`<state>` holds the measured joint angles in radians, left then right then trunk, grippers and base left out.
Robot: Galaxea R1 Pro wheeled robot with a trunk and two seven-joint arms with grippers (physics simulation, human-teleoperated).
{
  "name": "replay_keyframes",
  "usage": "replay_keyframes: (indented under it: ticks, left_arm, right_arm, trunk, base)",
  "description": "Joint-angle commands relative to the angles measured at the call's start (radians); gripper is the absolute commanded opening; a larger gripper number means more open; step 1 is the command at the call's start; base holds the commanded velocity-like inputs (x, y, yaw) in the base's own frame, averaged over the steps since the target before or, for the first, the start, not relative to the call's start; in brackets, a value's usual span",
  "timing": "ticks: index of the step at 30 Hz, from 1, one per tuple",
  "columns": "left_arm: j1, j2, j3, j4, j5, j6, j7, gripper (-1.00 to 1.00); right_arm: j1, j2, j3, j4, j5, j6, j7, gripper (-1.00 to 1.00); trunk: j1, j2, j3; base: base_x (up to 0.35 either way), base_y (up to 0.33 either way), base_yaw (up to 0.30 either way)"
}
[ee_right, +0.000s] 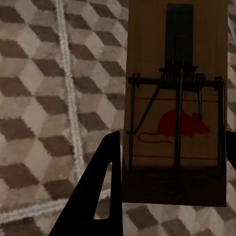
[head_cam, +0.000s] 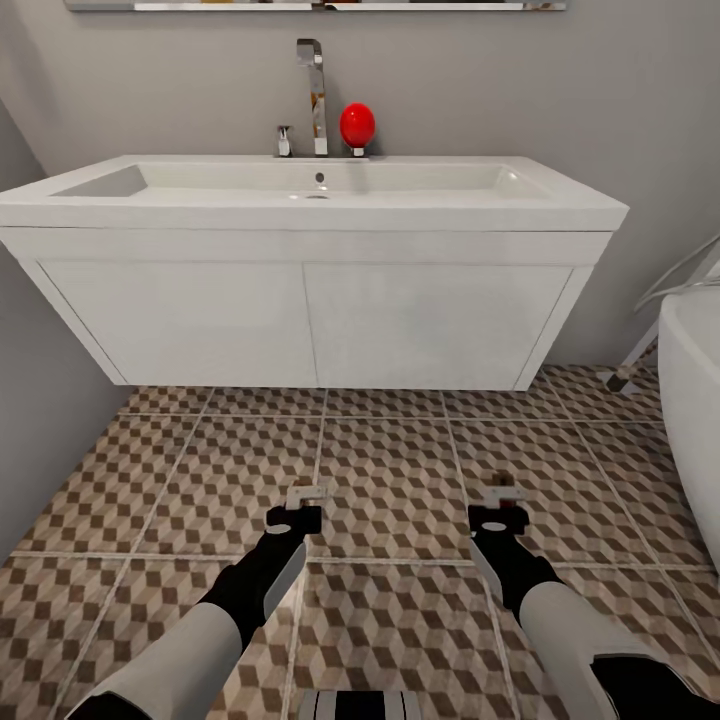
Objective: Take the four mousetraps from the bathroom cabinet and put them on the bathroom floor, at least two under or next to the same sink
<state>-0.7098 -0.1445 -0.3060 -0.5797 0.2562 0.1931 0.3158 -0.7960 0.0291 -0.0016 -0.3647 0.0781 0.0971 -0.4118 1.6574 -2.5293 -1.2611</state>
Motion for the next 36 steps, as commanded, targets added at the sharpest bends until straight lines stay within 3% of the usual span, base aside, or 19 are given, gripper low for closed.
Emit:
replay_keyframes:
  ticks: [1,7,10,14,18,23,36]
  left_arm:
    - [0.0,0.001,-0.006,-0.001,0.01,0.005,0.009,-1.0]
    - [0.0,0.008,-0.002,0.0,0.013,0.026,-0.007,-1.0]
    - [-0.001,0.014,0.0,-0.002,0.011,0.046,-0.017,-1.0]
    - [-0.025,0.044,0.003,0.006,0.021,0.059,-0.04,-1.0]
    - [-0.08,0.073,0.007,0.019,0.06,0.063,-0.079,-1.0]
    - [-0.102,0.095,0.009,0.025,0.114,0.065,-0.111,-1.0]
    - [-0.108,0.097,0.004,-0.08,0.123,0.122,-0.123,-1.0]
  right_arm:
    - [0.0,0.001,-0.001,0.0,0.006,0.013,-0.002,-1.0]
    - [-0.001,0.005,0.005,0.054,0.006,0.032,0.023,-1.0]
    - [-0.019,0.028,0.008,0.087,0.009,0.037,0.049,-1.0]
    - [-0.094,0.058,0.008,0.125,0.009,0.04,0.069,-1.0]
    - [-0.14,0.073,0.008,0.154,0.009,0.04,0.087,-1.0]
    - [-0.157,0.079,0.009,0.154,0.009,0.042,0.096,-1.0]
    - [-0.183,0.086,0.006,0.151,0.006,0.05,0.099,-1.0]
  trunk:
    - [0.0,0.0,-0.001]
    - [0.0,0.0,-0.001]
    - [0.0,0.0,-0.001]
    - [0.0,0.0,-0.001]
    - [0.0,0.0,-0.001]
    - [0.0,0.0,-0.001]
    - [0.0,0.0,-0.001]
  base:
    - [0.0,0.0,0.0]
    - [0.0,0.0,0.0]
    - [0.0,0.0,0.0]
    - [0.0,0.0,0.0]
    - [0.0,0.0,0.0]
    - [0.0,0.0,0.0]
    - [0.0,0.0,0.0]
